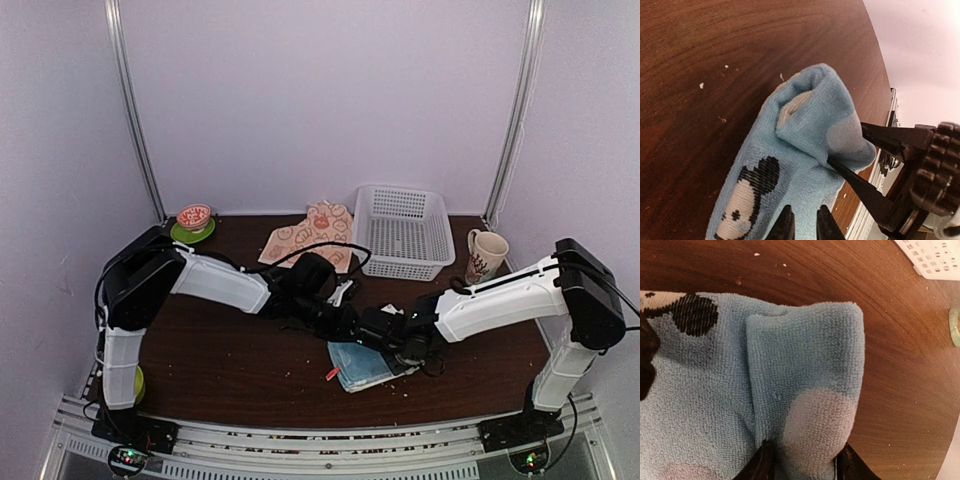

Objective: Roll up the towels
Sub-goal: Roll the towel at the center of the board.

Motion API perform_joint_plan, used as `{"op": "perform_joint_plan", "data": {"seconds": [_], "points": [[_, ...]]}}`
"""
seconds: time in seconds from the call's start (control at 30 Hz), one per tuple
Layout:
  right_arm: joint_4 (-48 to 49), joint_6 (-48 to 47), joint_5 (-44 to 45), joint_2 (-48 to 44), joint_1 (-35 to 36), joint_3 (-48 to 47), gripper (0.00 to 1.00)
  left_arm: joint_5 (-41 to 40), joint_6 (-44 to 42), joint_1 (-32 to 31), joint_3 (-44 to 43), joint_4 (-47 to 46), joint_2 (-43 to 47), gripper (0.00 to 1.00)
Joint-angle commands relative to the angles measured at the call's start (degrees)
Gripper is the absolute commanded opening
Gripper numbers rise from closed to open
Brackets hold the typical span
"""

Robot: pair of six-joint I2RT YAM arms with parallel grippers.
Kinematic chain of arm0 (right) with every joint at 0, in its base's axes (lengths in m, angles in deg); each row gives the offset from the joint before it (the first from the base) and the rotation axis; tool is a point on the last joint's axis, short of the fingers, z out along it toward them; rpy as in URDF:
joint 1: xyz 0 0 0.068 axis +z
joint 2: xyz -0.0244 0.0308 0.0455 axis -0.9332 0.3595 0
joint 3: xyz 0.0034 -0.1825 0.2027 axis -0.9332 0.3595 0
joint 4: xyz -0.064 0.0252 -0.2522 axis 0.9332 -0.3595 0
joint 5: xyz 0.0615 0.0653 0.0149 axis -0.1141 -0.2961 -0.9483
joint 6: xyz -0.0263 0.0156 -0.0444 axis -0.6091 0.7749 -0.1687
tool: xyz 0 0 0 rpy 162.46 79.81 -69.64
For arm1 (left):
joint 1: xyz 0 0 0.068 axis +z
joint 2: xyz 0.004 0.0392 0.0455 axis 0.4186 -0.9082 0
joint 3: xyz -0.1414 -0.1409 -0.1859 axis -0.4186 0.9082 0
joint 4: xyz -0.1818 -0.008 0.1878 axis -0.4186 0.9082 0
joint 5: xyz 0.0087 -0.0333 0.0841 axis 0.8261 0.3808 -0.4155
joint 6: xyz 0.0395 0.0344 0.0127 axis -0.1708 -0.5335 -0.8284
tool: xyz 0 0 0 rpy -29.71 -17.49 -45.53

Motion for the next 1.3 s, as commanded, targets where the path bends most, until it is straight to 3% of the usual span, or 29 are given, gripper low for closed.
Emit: {"op": "perform_joint_plan", "data": {"seconds": [0.0, 0.33, 1.27], "points": [[4.36, -1.56, -3.35, -1.75, 0.33, 1.04, 0.44, 0.4, 0.09, -0.14, -1.52, -1.49, -1.79, 0.15], [5.82, -2.71, -4.21, -3.84, 0.38, 0.61, 0.43, -0.74, -0.49, -0.12, -1.44, -0.3, -2.39, 0.0], [15.29, -2.02, -17.63, -4.98, 0.42, 3.71, 0.48, -1.54, -0.17, -0.12, -0.92, -0.19, -2.45, 0.0]]}}
